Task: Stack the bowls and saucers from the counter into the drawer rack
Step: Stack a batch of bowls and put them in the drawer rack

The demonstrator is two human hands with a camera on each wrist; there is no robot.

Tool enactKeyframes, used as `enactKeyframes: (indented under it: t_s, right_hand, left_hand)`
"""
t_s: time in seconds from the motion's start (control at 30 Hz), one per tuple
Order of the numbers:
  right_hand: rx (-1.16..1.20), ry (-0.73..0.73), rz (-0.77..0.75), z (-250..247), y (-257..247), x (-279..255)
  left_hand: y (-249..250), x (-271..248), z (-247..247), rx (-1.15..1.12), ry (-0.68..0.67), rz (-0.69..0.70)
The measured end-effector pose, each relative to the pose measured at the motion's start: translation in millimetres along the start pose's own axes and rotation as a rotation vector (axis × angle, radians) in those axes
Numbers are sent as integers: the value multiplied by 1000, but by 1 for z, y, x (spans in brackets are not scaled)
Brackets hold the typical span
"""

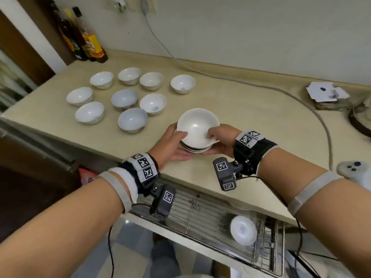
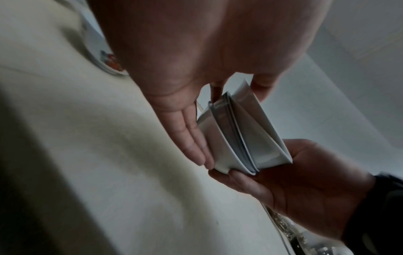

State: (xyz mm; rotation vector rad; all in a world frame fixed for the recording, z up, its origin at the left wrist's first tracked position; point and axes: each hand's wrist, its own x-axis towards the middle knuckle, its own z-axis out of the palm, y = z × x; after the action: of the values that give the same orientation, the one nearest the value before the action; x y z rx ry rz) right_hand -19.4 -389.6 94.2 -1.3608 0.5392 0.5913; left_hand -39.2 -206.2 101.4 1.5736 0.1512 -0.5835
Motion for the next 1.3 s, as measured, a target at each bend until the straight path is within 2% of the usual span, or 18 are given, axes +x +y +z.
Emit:
enactKeyframes:
  t_s: [0.13, 0.23, 0.3, 0.37, 0.47, 0.57, 0.73, 0.97, 1.1, 1.3]
  right_hand:
    - [-80, -114, 36, -2, 31, -27]
    - [-160, -189, 78, 0, 57, -38]
    - [-197, -228, 125, -2, 76, -41]
    - [-209, -250, 183, -5, 95, -43]
    - [-225, -257, 260, -14, 124, -44]
    - [-255, -277, 329, -22, 151, -44]
    - [-237, -237, 426, -36, 196, -38]
    - [-253, 38, 481, -58, 253, 9]
    - [-460, 76, 431, -63, 284, 44]
    - [-675, 112, 471, -59, 320, 85]
  left_hand:
    - [-35, -47, 3, -5, 79, -17]
    - [-72, -66, -6, -10, 146, -121]
    - [-105, -73, -14, 220, 181, -139]
    - [-145, -74, -24, 562, 120, -171]
    - [-193, -79, -32, 960, 16, -302]
    - [-214, -83, -34, 1250, -4, -261]
    - [-225, -79, -35, 1274, 108, -235]
    - [-241, -93, -29, 1301, 187, -167]
    - [-260, -105, -32, 1272, 259, -65]
    - [-279, -113, -31, 1275, 341, 13]
